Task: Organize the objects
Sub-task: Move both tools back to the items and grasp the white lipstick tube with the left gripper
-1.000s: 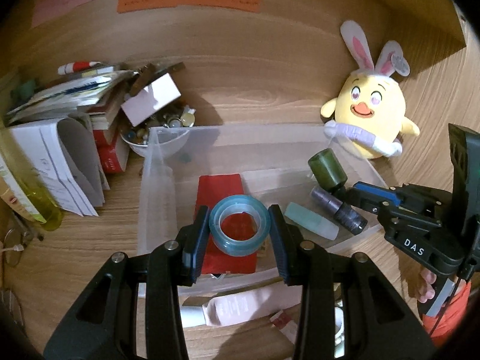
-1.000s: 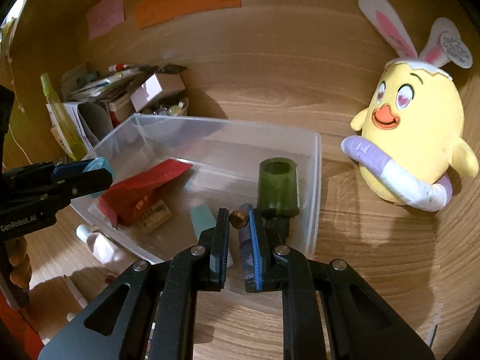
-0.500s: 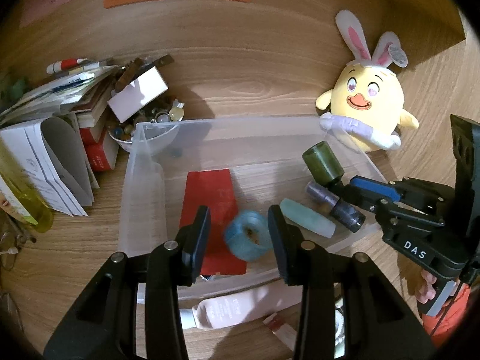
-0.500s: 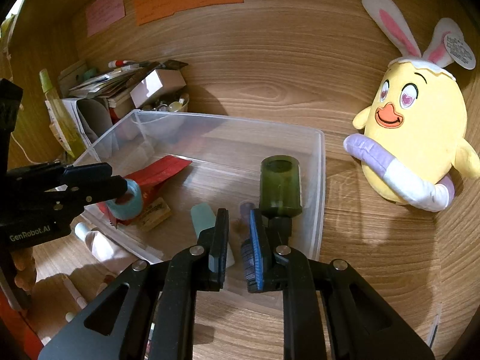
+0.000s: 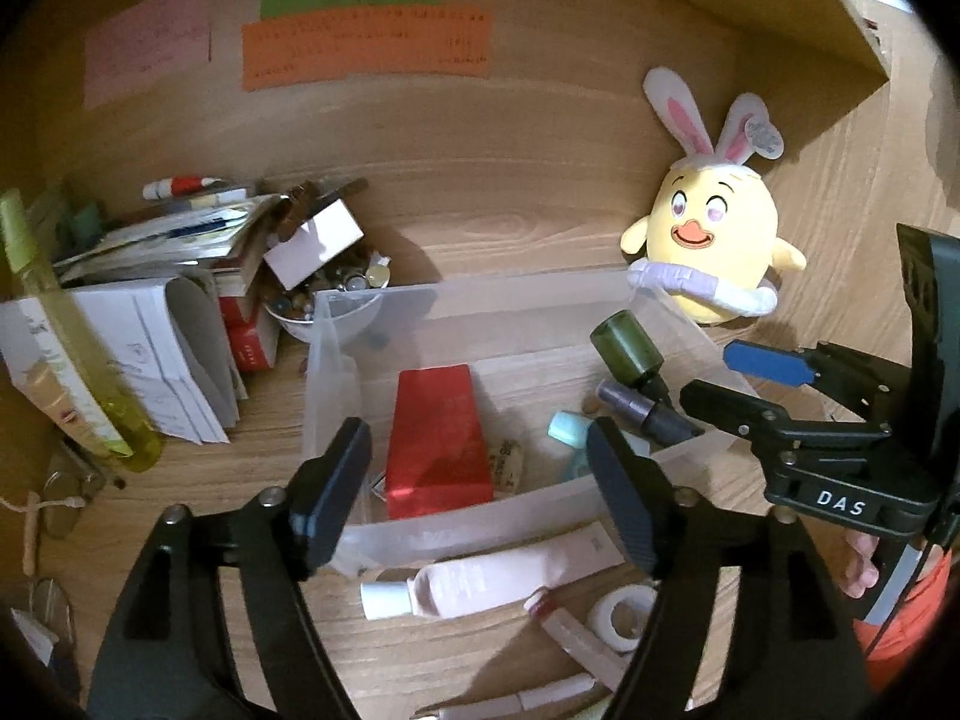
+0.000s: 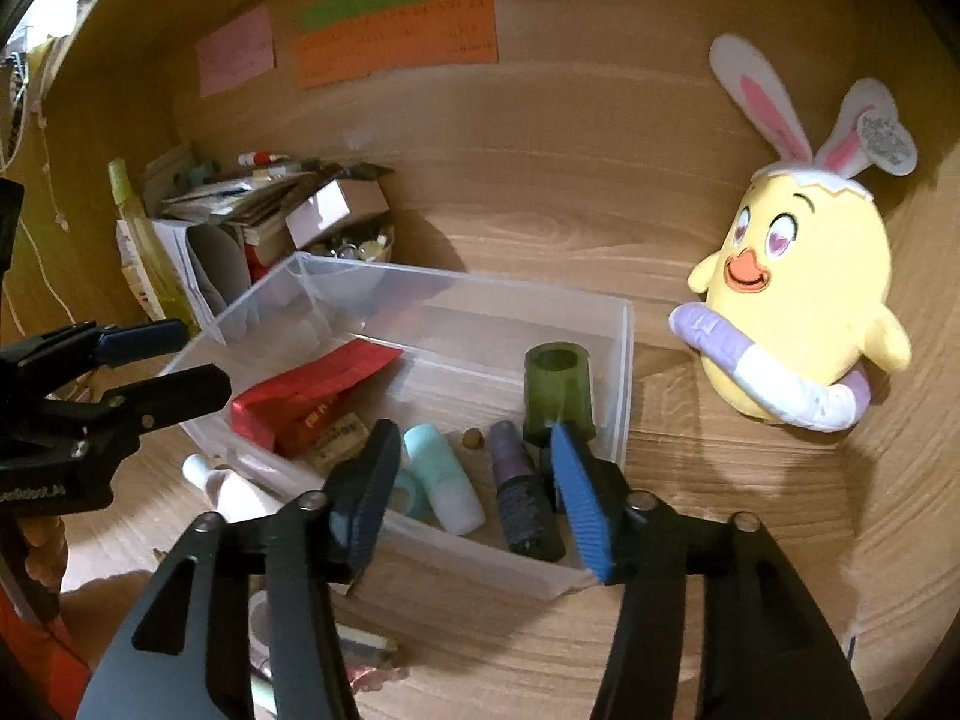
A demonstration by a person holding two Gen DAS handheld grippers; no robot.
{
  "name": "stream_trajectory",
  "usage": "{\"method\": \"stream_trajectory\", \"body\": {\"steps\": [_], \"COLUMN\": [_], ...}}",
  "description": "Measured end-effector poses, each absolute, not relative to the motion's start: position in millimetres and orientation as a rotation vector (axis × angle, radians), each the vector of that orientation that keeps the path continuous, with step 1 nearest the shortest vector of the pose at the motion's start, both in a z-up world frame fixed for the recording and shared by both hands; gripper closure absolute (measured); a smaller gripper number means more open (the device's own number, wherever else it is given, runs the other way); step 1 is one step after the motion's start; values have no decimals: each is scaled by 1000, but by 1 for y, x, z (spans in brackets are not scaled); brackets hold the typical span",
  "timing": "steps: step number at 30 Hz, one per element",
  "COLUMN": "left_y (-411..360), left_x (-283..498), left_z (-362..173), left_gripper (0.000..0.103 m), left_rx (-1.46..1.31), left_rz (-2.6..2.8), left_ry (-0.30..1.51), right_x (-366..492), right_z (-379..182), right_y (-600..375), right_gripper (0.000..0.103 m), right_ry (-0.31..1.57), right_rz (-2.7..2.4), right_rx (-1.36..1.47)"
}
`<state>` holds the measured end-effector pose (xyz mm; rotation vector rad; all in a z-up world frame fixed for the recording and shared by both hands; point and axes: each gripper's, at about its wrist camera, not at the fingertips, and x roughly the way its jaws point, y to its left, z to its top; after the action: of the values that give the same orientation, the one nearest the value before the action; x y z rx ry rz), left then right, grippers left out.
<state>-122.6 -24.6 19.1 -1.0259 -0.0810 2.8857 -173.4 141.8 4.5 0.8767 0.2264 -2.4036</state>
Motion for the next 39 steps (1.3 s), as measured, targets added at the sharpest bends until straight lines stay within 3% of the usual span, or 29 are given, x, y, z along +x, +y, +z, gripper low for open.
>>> {"method": "stream_trajectory", "body": {"steps": [39], "left_y": [5], "left_x": [-53], "left_z": [-61], "left_gripper": [24], "left_rx": [-1258], "left_rz": [2658], "left_ry": [-119], "right_x": [-115], "right_z": [-60], "right_y": [135], "right_gripper": [46], "right_ry": [262], "right_rz": [-2274], "right_rx": [1067]}}
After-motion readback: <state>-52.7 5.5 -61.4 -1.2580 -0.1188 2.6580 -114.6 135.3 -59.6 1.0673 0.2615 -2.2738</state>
